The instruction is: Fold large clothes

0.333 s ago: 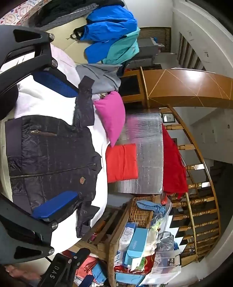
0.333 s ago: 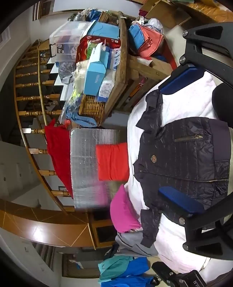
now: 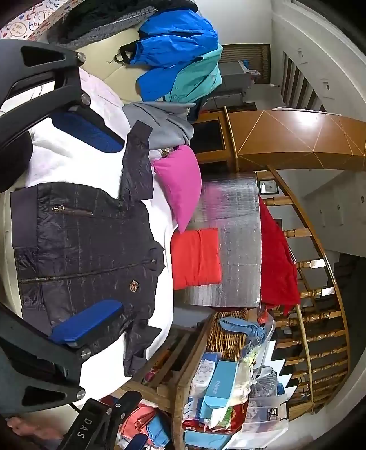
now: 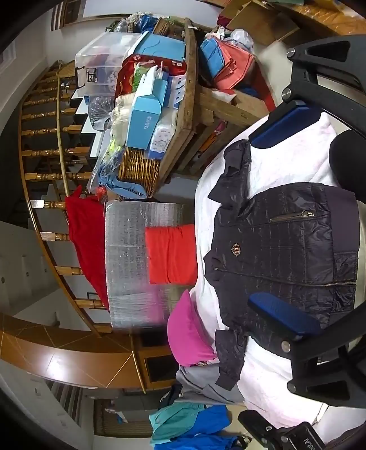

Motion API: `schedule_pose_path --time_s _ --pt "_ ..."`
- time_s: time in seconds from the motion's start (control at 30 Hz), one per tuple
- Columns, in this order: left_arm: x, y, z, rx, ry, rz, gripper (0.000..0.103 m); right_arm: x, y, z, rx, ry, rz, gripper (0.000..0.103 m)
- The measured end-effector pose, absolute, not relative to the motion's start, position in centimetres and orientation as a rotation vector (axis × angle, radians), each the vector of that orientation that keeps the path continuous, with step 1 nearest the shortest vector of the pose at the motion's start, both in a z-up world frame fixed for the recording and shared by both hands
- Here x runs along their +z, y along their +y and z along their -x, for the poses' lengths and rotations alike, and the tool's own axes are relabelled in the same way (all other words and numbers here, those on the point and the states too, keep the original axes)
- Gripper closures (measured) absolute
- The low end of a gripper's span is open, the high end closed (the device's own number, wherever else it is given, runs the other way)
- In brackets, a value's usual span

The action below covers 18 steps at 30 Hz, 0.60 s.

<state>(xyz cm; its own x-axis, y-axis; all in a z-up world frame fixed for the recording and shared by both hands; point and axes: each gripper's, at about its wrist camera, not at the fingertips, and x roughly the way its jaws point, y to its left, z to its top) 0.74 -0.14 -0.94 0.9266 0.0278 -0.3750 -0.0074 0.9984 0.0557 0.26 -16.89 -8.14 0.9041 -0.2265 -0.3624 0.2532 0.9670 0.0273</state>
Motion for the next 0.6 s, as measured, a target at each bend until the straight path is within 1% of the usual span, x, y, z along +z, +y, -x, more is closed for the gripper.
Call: schedule_pose_path --time_s 0.2,0.6 --pt "-1.2 0.1 -0.9 0.036 0.386 -0.060 0.000 -7.5 -14.9 0.6 -0.242 0.369 -0.079 0.000" --pt "-1.5 -0.3 -1.2 0.042 0.399 -0.074 0.000 -7.7 -14.8 0.9 -0.249 0.358 -0.074 0.000"
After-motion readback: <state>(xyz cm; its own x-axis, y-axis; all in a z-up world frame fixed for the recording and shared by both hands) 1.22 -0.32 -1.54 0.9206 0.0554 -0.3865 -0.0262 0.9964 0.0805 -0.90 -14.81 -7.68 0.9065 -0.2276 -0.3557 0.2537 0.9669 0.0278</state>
